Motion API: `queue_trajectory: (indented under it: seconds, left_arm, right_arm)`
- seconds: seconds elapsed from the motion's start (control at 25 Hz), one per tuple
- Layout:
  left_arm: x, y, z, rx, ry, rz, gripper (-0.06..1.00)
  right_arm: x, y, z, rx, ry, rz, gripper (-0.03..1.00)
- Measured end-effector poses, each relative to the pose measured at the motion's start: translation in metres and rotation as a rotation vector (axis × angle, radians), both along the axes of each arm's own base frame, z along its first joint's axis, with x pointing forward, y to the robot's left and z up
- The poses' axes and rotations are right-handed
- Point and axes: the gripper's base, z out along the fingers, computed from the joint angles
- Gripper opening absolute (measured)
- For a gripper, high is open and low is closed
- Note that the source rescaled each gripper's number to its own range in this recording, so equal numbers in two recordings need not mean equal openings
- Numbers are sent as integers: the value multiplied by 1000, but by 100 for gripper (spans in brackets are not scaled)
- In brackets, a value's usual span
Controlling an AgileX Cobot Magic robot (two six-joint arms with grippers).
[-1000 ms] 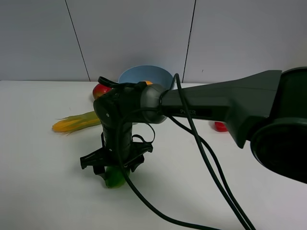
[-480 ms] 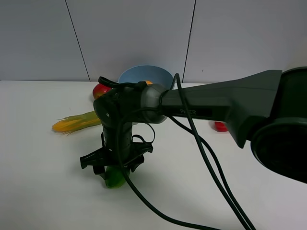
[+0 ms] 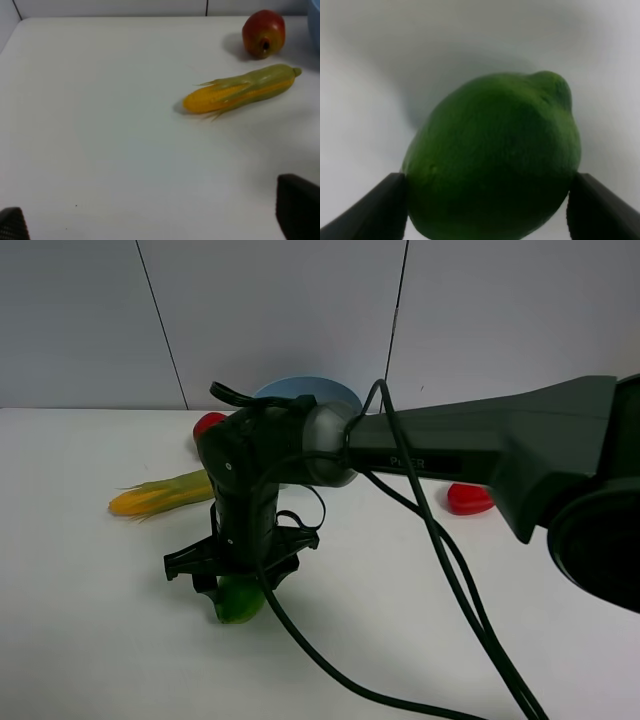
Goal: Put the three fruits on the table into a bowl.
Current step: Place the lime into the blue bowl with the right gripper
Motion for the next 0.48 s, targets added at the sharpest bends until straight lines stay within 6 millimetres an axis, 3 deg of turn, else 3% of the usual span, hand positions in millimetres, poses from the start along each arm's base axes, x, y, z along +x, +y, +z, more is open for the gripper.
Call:
queue_trajectory:
  seconds: [0.24,0.48]
  left_arm:
    - [0,0,0,0,0,0,100]
    - [0,0,0,0,0,0,100]
  right_arm:
    - [6,-4,7,10,-12,-12,1]
    - [21,-16,31,63,-59,-55,1]
